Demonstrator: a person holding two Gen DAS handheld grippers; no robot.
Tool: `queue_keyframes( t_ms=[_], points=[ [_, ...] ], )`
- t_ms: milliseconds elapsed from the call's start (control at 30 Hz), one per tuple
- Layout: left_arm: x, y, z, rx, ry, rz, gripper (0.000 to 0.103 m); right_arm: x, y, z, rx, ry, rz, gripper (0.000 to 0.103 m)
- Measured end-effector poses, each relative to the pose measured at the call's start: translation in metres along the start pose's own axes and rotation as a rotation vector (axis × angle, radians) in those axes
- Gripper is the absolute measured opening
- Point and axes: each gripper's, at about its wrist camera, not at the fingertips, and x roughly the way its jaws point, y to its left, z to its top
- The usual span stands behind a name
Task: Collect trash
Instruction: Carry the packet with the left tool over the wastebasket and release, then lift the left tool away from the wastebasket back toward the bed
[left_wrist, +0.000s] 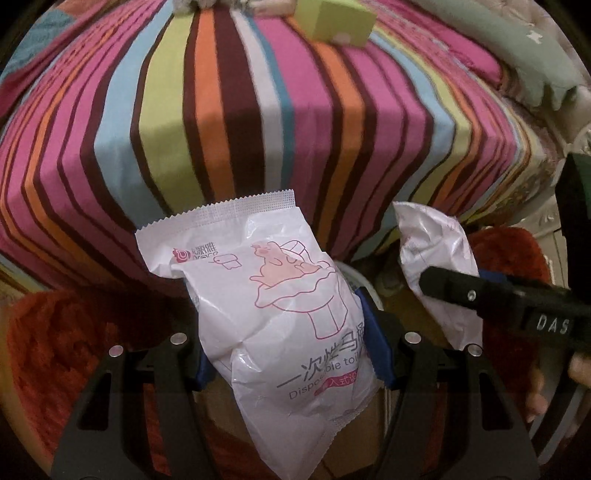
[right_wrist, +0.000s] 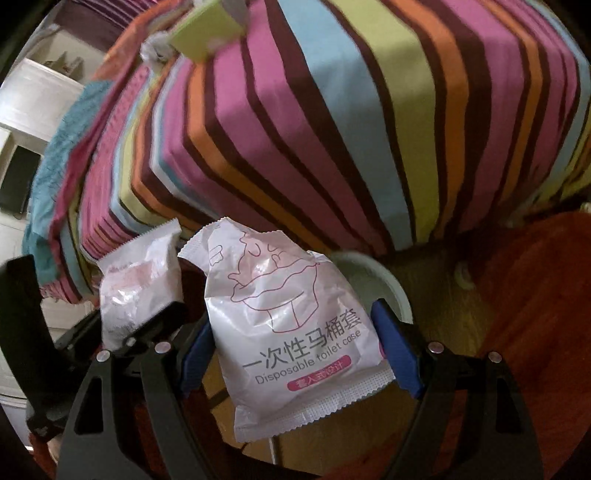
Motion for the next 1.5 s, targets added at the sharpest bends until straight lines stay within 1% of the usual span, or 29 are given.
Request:
queue_keyframes(
  t_ms=[100, 133, 267, 367, 567, 767, 867, 1067, 1133, 1167, 1200, 1267, 1433, 1500],
  points=[
    [0.014, 0.003, -0.004, -0.021, 0.055, 0.017, 0.063, 0.009, -0.006, 0.003, 0.045, 0.038, 0.004, 0.077],
    [0.018, 0.002, -0.004, -0.022, 0.071, 0.018, 0.063, 0.010, -0.006, -0.002, 0.056, 0.051, 0.005, 0.077],
    [0.045, -0.003, -0.008, -0.025, 0.175, 0.003, 0.063, 0.031, -0.016, -0.009, 0.114, 0.151, 0.010, 0.077],
    [0.063, -0.005, -0.007, -0.041, 0.238, -0.014, 0.063, 0.045, -0.023, -0.013, 0.156, 0.214, 0.008, 0.077],
    [0.099, -0.005, -0.008, -0.080, 0.365, -0.034, 0.063, 0.074, -0.028, -0.011, 0.192, 0.296, -0.035, 0.077],
    [0.127, -0.003, -0.010, -0.107, 0.450, -0.010, 0.063, 0.104, -0.038, -0.013, 0.257, 0.371, -0.070, 0.077],
    [0.140, -0.005, -0.010, -0.091, 0.472, 0.014, 0.063, 0.114, -0.043, -0.014, 0.281, 0.396, -0.077, 0.077],
    [0.172, -0.015, -0.020, -0.117, 0.571, -0.020, 0.064, 0.130, -0.051, -0.019, 0.326, 0.451, -0.089, 0.077],
    [0.177, -0.015, -0.021, -0.142, 0.595, -0.036, 0.066, 0.136, -0.053, -0.020, 0.344, 0.471, -0.086, 0.077],
    [0.181, -0.014, -0.023, -0.161, 0.613, -0.044, 0.070, 0.139, -0.054, -0.022, 0.349, 0.479, -0.089, 0.079],
    [0.185, -0.012, -0.025, -0.170, 0.622, -0.044, 0.076, 0.142, -0.055, -0.023, 0.353, 0.488, -0.096, 0.085],
    [0.183, -0.010, -0.027, -0.185, 0.644, -0.039, 0.084, 0.145, -0.056, -0.024, 0.359, 0.498, -0.119, 0.095],
    [0.180, -0.002, -0.031, -0.213, 0.659, -0.048, 0.084, 0.141, -0.058, -0.022, 0.366, 0.467, -0.140, 0.095],
    [0.179, 0.009, -0.026, -0.222, 0.661, -0.051, 0.089, 0.139, -0.061, -0.021, 0.385, 0.460, -0.147, 0.095]
  ],
)
